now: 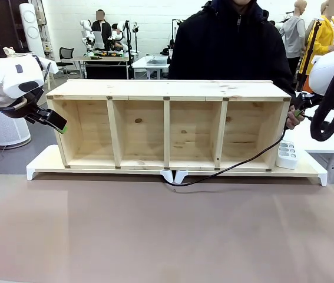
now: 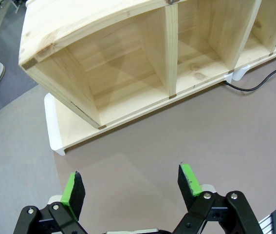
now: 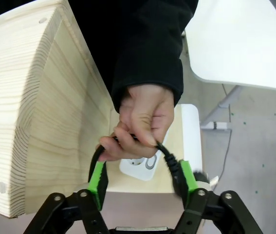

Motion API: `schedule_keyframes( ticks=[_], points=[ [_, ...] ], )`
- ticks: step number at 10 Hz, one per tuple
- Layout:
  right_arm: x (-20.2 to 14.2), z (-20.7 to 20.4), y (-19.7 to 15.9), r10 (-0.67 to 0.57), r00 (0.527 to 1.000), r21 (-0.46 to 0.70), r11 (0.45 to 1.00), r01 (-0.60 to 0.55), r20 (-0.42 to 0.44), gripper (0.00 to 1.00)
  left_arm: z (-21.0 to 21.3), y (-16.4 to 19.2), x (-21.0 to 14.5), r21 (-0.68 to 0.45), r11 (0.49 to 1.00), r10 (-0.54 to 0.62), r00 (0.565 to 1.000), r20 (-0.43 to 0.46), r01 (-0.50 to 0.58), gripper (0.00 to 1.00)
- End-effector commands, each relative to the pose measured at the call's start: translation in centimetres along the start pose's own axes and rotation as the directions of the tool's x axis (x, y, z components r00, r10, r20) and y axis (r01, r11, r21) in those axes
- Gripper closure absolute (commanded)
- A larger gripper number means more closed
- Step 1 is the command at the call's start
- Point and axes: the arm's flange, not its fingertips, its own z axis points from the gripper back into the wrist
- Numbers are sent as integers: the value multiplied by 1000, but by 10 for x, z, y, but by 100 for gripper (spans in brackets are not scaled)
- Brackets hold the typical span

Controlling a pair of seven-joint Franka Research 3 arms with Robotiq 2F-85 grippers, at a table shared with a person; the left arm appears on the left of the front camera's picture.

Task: Perform cable management.
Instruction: Release the Power Cable when the human grasps it.

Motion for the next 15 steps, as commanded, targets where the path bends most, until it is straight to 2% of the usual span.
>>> schedule_keyframes(
  ticks=[1, 15],
  points=[
    [0, 0, 0, 0, 1000, 0, 1000, 0, 0, 0, 0, 0, 0, 4, 1000, -1, 1000, 0, 1, 0],
    [0, 0, 0, 0, 1000, 0, 1000, 0, 0, 0, 0, 0, 0, 4, 1000, -1, 1000, 0, 1, 0]
  ],
)
